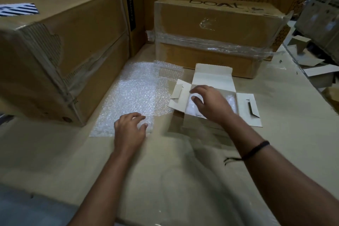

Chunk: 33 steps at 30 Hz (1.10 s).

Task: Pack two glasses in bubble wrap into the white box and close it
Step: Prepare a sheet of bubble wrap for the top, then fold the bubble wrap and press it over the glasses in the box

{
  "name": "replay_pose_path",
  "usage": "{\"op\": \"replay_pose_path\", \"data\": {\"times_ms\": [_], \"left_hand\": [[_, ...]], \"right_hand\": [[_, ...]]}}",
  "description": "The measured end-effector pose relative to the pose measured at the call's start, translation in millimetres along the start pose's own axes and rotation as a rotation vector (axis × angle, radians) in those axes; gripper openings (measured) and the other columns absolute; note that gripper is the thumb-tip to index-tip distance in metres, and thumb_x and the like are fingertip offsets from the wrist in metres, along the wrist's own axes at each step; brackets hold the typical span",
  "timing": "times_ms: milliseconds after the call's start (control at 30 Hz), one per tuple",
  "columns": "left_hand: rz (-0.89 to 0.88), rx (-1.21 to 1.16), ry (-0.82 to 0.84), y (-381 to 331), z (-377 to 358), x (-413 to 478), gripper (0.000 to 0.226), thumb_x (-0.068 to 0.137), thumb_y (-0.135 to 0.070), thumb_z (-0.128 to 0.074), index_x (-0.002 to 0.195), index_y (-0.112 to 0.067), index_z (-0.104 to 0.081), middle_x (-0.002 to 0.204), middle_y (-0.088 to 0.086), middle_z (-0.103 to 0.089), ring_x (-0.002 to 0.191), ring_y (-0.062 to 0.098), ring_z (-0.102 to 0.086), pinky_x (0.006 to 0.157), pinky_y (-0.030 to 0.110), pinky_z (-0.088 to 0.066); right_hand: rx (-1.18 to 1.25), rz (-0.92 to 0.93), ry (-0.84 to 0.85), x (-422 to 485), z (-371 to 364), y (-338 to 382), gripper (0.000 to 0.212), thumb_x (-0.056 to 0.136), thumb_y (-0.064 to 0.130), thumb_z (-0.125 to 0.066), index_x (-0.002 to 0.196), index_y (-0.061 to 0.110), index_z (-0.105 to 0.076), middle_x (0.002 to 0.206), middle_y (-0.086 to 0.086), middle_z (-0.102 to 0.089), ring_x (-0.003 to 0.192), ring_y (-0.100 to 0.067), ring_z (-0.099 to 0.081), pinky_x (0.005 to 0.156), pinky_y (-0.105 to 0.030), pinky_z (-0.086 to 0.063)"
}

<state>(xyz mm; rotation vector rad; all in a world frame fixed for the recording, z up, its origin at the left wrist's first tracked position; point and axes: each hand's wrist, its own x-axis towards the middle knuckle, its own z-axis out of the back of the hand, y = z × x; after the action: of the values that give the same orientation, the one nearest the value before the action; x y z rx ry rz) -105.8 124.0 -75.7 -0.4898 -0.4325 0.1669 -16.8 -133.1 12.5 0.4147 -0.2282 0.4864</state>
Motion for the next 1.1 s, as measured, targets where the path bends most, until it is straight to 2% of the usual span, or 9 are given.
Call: {"op": "replay_pose_path", "data": {"times_ms": [133, 233, 333, 433, 533, 667, 900, 1000, 1100], "left_hand": [[0.058, 0.198, 0.296, 22, 11, 20, 0.037, 0.085, -0.044, -0.063, 0.12, -0.03, -0.066, 0.134, -0.007, -0.057, 0.128, 0.018, -0.044, 0.1, 0.037, -0.023], [0.105, 0.185, 0.34, 25, 12, 29, 0.034, 0.088, -0.053, -0.056, 0.108, -0.03, -0.071, 0.115, -0.006, -0.068, 0.118, 0.02, -0.052, 0.094, 0.039, -0.026], [0.093, 0.22, 0.236, 19, 6, 38, 0.037, 0.093, -0.054, -0.048, 0.114, -0.03, -0.068, 0.118, -0.004, -0.067, 0.116, 0.022, -0.051, 0.094, 0.04, -0.028], [0.039, 0.282, 0.222, 16, -5, 47, 0.036, 0.093, -0.044, -0.054, 0.128, -0.034, -0.058, 0.137, -0.005, -0.052, 0.125, 0.022, -0.042, 0.097, 0.039, -0.028], [0.08, 0.253, 0.246, 17, -11, 56, 0.028, 0.093, -0.031, -0.056, 0.119, -0.032, -0.066, 0.123, -0.002, -0.062, 0.114, 0.023, -0.049, 0.092, 0.038, -0.031], [0.066, 0.169, 0.119, 21, -12, 63, 0.017, 0.092, -0.018, -0.058, 0.096, -0.026, -0.073, 0.097, -0.002, -0.07, 0.098, 0.023, -0.054, 0.084, 0.036, -0.031], [-0.06, -0.076, -0.207, 11, 19, 42, 0.007, 0.092, -0.018, -0.059, 0.09, -0.017, -0.066, 0.078, 0.003, -0.067, 0.078, 0.03, -0.059, 0.078, 0.039, -0.035], [-0.178, -0.148, -0.154, 6, 27, 8, 0.009, 0.09, -0.022, -0.059, 0.088, -0.017, -0.067, 0.077, -0.001, -0.068, 0.071, 0.026, -0.06, 0.072, 0.037, -0.041], [-0.266, -0.219, -0.05, 3, 27, -29, 0.015, 0.088, -0.027, -0.057, 0.086, -0.019, -0.07, 0.075, -0.004, -0.068, 0.066, 0.02, -0.059, 0.066, 0.031, -0.044]], "right_hand": [[0.214, 0.081, -0.188, -62, -36, 54, 0.012, 0.084, 0.013, -0.055, 0.088, 0.013, -0.066, 0.086, -0.005, -0.066, 0.078, -0.024, -0.06, 0.067, -0.033, -0.047], [0.23, -0.009, 0.008, -87, -84, 62, 0.024, 0.085, 0.021, -0.052, 0.101, 0.015, -0.068, 0.102, -0.003, -0.066, 0.093, -0.02, -0.06, 0.076, -0.033, -0.05], [0.065, -0.051, 0.184, -95, -114, 52, 0.046, 0.091, 0.036, -0.042, 0.13, 0.014, -0.056, 0.137, -0.004, -0.052, 0.125, -0.025, -0.048, 0.103, -0.033, -0.038], [-0.052, -0.036, 0.195, -95, -119, 50, 0.057, 0.092, 0.047, -0.03, 0.134, 0.015, -0.051, 0.143, -0.006, -0.048, 0.133, -0.027, -0.041, 0.11, -0.034, -0.031], [-0.078, -0.018, 0.156, -96, -119, 52, 0.051, 0.092, 0.046, -0.034, 0.128, 0.016, -0.055, 0.139, -0.006, -0.051, 0.13, -0.026, -0.043, 0.109, -0.034, -0.032], [-0.042, -0.014, 0.12, -95, -119, 51, 0.045, 0.091, 0.043, -0.042, 0.121, 0.015, -0.06, 0.134, -0.007, -0.055, 0.127, -0.026, -0.047, 0.107, -0.035, -0.037], [0.054, -0.041, 0.08, -94, -119, 51, 0.036, 0.093, 0.033, -0.045, 0.116, 0.012, -0.064, 0.131, -0.006, -0.06, 0.124, -0.023, -0.049, 0.104, -0.032, -0.036], [0.232, -0.124, 0.053, -96, -112, 55, 0.032, 0.097, 0.038, -0.038, 0.102, 0.018, -0.062, 0.107, 0.001, -0.064, 0.106, -0.019, -0.056, 0.09, -0.032, -0.042], [0.549, -0.304, -0.012, -100, -98, 58, 0.031, 0.097, 0.043, -0.043, 0.117, 0.024, -0.058, 0.104, 0.009, -0.066, 0.095, -0.001, -0.059, 0.082, -0.018, -0.043]]}}
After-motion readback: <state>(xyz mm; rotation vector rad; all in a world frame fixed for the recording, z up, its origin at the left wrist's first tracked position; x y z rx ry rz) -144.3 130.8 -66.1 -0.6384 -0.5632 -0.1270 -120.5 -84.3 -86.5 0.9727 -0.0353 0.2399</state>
